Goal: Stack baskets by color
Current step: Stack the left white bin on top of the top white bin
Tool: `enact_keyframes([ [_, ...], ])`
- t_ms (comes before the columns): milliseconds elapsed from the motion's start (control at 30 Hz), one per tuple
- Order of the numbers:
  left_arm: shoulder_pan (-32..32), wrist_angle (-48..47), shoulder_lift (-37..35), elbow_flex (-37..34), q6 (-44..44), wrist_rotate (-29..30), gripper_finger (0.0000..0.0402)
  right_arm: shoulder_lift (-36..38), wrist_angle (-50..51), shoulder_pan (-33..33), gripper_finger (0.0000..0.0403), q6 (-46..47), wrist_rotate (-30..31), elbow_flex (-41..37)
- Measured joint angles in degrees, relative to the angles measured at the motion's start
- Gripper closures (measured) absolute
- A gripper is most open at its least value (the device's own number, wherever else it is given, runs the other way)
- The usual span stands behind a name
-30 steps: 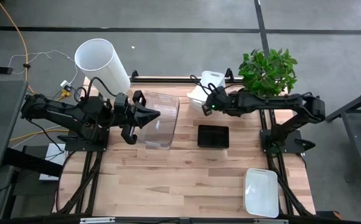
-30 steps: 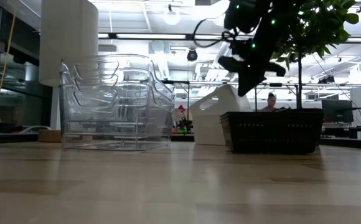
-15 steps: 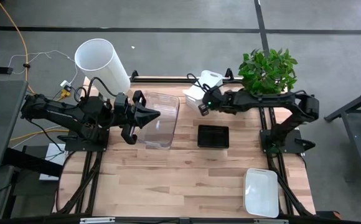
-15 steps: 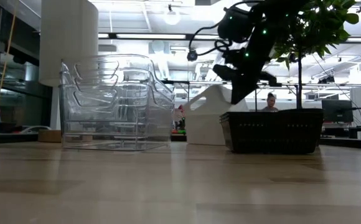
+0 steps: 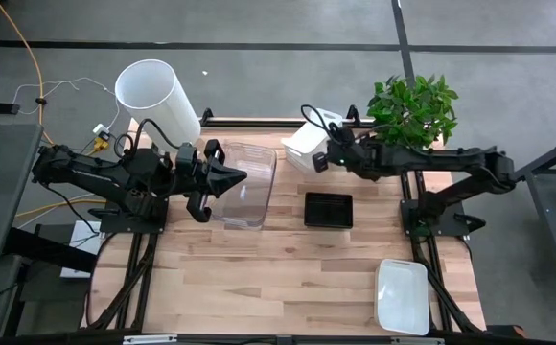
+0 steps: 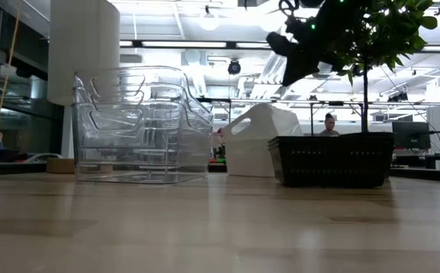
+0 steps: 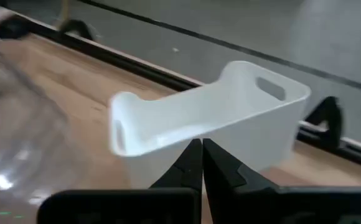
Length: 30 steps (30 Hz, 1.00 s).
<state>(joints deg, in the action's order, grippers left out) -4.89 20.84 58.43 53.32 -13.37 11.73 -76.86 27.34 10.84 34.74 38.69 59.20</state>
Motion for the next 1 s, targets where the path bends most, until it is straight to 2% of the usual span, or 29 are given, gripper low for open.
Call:
enact_keyframes([
  [133,0.00,-0.02,0.00,0.00,0.00,0.00,0.0401,-2.93,-2.28,2.40,0.0403,-1.51,0.50,-0.02],
  [300,0.02,0.00,0.00,0.00,-0.03,0.00,0.0401,-8.32,-7.02,4.30,0.0403,-2.65,-4.36,-0.02],
  [433,0.02,-0.01,0.00,0.00,-0.02,0.00,0.0401,-10.60,-8.75,4.91,0.0403,-2.25,-5.80,0.20],
  [600,0.02,0.00,0.00,0.00,0.00,0.02,0.0401,-9.02,-10.27,4.91,0.0403,-3.72,-7.72,-0.05],
  [733,0.02,0.00,0.00,0.00,0.00,0.02,0.0401,-3.97,-11.31,4.91,0.0403,-4.29,-8.88,-0.14],
  [800,0.02,0.00,0.00,0.00,0.00,0.01,0.0401,-0.97,-11.16,4.94,0.0403,-6.12,-12.71,-0.13],
  [900,0.03,0.00,0.00,0.00,0.01,0.02,0.0401,3.28,-10.94,6.12,0.0401,-8.15,-21.66,-0.13],
  [1000,0.02,0.00,0.00,0.00,0.02,0.00,0.0401,6.16,-9.91,9.00,0.0376,-9.72,-30.96,-0.07],
])
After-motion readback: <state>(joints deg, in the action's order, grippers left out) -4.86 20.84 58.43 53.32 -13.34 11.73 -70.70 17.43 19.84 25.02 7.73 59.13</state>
